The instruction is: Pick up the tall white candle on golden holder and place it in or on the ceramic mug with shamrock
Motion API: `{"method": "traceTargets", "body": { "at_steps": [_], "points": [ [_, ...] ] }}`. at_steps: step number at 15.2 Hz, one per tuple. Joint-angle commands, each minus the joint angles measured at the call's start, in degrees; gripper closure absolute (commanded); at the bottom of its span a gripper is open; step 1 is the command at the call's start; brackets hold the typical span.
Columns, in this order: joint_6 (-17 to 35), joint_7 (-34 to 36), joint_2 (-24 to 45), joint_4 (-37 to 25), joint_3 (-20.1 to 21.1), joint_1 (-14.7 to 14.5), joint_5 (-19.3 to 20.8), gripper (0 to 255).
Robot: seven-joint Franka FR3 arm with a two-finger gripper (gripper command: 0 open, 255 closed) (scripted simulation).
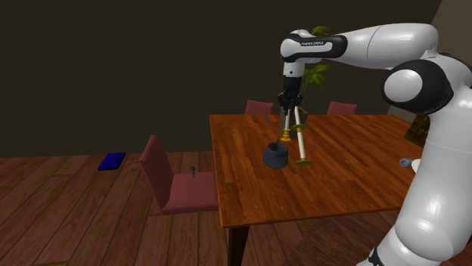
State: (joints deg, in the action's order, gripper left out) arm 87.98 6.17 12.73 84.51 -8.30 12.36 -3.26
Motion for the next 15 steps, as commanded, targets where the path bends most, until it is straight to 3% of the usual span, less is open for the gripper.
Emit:
{"method": "traceTargets", "body": {
  "at_steps": [1,8,15],
  "points": [
    [1.61,-0.07,-0.21,1.79,0.00,-0.03,0.03,255],
    [6.86,-0.21,-0.31,7.14,0.05,-0.14,0.02,255],
    [6.85,-0.20,-0.31,7.13,0.05,-0.14,0.02,255]
  ]
}}
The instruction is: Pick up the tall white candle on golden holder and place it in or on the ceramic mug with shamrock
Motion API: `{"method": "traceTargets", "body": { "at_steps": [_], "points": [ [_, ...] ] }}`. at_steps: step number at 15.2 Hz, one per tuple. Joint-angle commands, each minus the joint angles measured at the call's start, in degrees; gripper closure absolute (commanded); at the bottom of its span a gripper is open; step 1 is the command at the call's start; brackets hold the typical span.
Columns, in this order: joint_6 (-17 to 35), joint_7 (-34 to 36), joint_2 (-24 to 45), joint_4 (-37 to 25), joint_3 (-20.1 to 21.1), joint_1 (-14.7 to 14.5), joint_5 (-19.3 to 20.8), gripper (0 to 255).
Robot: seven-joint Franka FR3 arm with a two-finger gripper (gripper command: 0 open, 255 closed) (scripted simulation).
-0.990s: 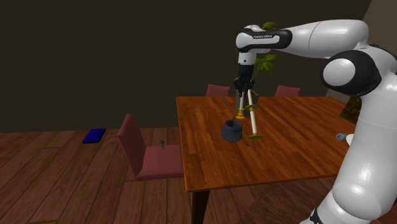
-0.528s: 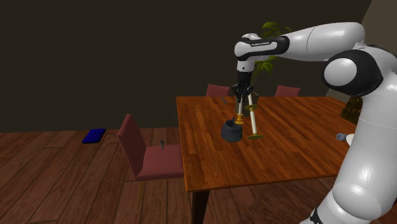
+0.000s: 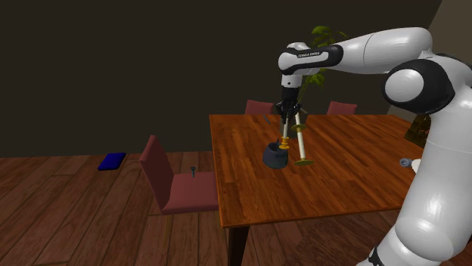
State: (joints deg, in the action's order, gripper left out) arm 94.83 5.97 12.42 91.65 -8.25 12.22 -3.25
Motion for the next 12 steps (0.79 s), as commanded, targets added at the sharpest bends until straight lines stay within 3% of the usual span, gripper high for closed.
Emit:
{"method": "traceTargets", "body": {
  "at_steps": [1,2,7,11,12],
  "points": [
    [0.01,0.00,0.00,0.01,0.00,0.00,0.00,255],
    [0.01,0.00,0.00,0.00,0.00,0.00,0.00,0],
    [0.01,0.00,0.00,0.00,0.00,0.00,0.00,0],
    [-7.98,-0.05,1.99,-9.95,-0.14,0.41,-0.23,0],
    [-7.98,-0.05,1.99,-9.95,-0.13,0.41,-0.23,0]
  ]
}}
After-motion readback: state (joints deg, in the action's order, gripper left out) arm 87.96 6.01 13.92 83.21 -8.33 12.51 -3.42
